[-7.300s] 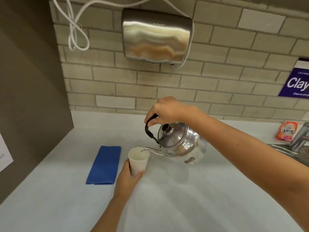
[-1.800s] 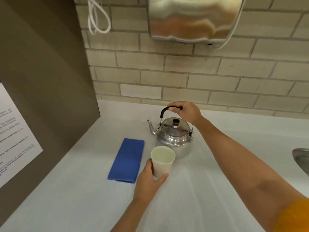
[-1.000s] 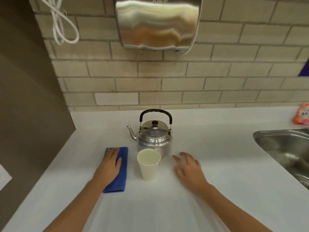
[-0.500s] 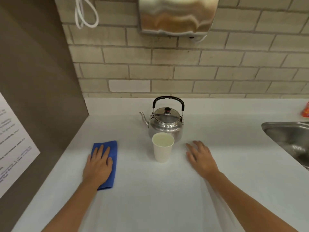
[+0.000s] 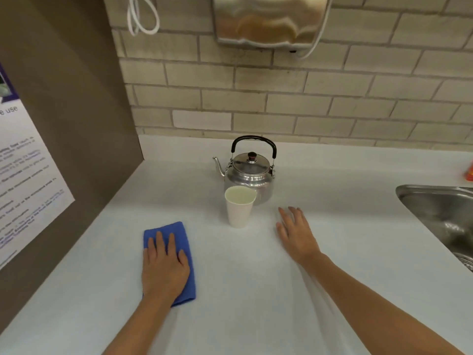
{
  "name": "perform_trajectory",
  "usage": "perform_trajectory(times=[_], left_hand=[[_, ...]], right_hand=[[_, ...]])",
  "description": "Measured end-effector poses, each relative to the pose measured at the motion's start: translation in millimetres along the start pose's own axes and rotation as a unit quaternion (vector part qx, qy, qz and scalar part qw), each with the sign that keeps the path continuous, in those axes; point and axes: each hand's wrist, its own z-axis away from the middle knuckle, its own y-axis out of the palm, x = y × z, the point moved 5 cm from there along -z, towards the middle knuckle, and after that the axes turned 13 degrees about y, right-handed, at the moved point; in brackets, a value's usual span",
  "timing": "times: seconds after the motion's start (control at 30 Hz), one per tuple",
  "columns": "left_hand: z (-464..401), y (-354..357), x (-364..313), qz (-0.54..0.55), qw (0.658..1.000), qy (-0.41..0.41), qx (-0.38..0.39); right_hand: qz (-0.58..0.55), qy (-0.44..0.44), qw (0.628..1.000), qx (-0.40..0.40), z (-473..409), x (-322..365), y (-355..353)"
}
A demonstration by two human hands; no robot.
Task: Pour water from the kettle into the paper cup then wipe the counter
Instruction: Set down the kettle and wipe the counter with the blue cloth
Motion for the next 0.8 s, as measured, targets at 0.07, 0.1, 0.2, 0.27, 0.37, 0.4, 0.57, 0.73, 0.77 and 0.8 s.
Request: perform_trajectory(times=[0.07, 0.1, 0.2, 0.27, 0.37, 0.4, 0.57, 0.73, 0.77, 0.8], left_hand=[[-0.1, -3.7, -3.2, -0.007, 0.998, -0.054, -0.011], [2.1, -3.0, -16.6, -0.002, 0.997, -0.075, -0.015], [16.8, 11.3, -88.8, -0.003, 0.996, -0.087, -0.017], [24.8, 27.6, -154.3, -0.008, 0.999, -0.045, -0.003], [33.0, 47.3, -240.4, 0.010, 0.997, 0.066, 0.036], [33.2, 49.0, -248.0, 0.019, 0.995, 0.091, 0.046], [49.0, 32.3, -171.5, 0.003, 1.000, 0.007, -0.003], [39.3, 37.7, -188.1, -0.013, 0.998, -0.055, -0.018], [30.4, 43.0, -206.8, -0.014, 0.999, -0.044, -0.010], [18.7, 48.9, -228.3, -0.012, 1.000, -0.021, -0.003]], right_hand=[[0.017, 0.000, 1.000, 0.008, 1.0, -6.4, -5.0], [0.021, 0.002, 1.000, 0.012, 1.4, -10.9, -8.0], [0.025, -0.006, 1.000, 0.015, 1.5, -27.5, -19.0], [0.036, -0.010, 0.999, 0.020, -0.5, -41.3, -27.8], [0.056, -0.005, 0.998, 0.033, -6.0, -62.3, -40.2], [0.058, -0.004, 0.998, 0.037, -8.1, -68.7, -43.4], [0.067, 0.010, 0.996, 0.049, -17.4, -95.7, -51.9], [0.061, 0.025, 0.996, 0.060, -27.2, -107.8, -53.5], [0.063, 0.032, 0.996, 0.057, -29.9, -112.6, -54.6], [0.069, 0.041, 0.995, 0.053, -32.9, -118.5, -56.3]])
